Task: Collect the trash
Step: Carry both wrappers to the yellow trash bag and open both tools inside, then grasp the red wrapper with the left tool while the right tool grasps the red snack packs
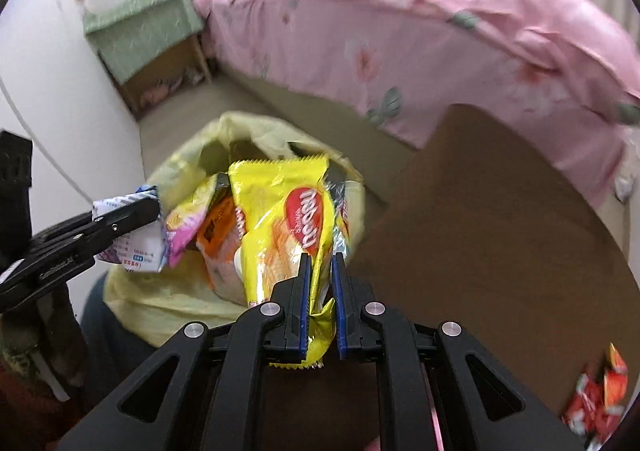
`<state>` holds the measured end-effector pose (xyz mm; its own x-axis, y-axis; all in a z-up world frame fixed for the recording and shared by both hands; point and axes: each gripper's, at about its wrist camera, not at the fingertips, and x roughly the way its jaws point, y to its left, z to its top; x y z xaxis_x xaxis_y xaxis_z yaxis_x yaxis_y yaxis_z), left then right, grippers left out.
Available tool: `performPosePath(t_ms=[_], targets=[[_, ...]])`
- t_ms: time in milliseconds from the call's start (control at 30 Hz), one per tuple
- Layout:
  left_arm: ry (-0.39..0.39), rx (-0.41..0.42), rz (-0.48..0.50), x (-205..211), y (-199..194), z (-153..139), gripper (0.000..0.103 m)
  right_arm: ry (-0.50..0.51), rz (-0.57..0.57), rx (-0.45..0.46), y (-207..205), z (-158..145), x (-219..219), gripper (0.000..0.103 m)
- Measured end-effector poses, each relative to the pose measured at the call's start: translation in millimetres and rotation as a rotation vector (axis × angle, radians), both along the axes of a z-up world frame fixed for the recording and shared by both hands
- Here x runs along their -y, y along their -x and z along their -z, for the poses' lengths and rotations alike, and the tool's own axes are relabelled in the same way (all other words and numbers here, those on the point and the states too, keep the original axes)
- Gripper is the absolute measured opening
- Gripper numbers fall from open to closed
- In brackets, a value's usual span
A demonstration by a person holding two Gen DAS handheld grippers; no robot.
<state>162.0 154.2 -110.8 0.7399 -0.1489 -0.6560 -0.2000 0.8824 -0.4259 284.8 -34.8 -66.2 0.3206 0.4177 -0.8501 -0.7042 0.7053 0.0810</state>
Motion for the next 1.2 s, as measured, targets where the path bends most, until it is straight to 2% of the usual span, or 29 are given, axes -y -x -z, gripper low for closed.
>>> performPosePath(t_ms=[200,333,500,567,600,633,700,767,833,1000,1133,1200], targets=[[0.023,-0.019,-0.029,-10.0,-6.8,13.6,0.015,0.084,-0.11,-0.076,-15.4,34.3,-54.0,0.011],[0.019,-0.027,-0.042,-12.7,-8.9,16.2,0.015,0.098,-0.136,-0.128,-26.1,43.8,-64.6,0.011],[0.033,-0.046,-0.058,-17.0,-13.2,22.6,0.015,0.06,-0.167,-0.077,-16.8,32.6,-58.5,0.012],[0.059,-0.039,-0.067,-18.7,-12.8,21.4,0.023,0.039,-0.179,-0.074,-9.9,27.5,-53.4,0.015],[0.076,-0.033,-0.07,-20.6,-11.5,20.2,0.038,0.034,-0.18,-0.073,-8.2,26.3,-51.5,0.02],[0.093,-0.019,-0.076,-22.9,-9.1,17.1,0.046,0.026,-0.181,-0.068,-5.0,24.0,-48.2,0.022],[0.087,0.005,-0.088,-23.7,-5.7,9.1,0.049,0.016,-0.179,-0.062,0.4,20.0,-42.6,0.034],[0.061,0.023,-0.111,-23.4,-2.4,-2.2,0.05,0.011,-0.165,-0.044,5.4,13.2,-36.5,0.034],[0.038,0.056,-0.132,-23.7,3.3,-16.2,0.059,0.001,-0.142,0.003,12.7,-0.3,-24.0,0.034],[0.01,0.123,-0.134,-18.1,13.6,-41.0,0.068,-0.068,-0.047,0.069,27.5,-34.8,26.7,0.034],[-0.005,0.155,-0.074,9.0,17.1,-55.2,0.073,-0.105,0.09,0.154,43.1,-60.3,91.2,0.036],[-0.042,0.164,-0.016,33.5,17.3,-62.2,0.076,-0.106,0.159,0.2,52.8,-68.5,123.5,0.041]])
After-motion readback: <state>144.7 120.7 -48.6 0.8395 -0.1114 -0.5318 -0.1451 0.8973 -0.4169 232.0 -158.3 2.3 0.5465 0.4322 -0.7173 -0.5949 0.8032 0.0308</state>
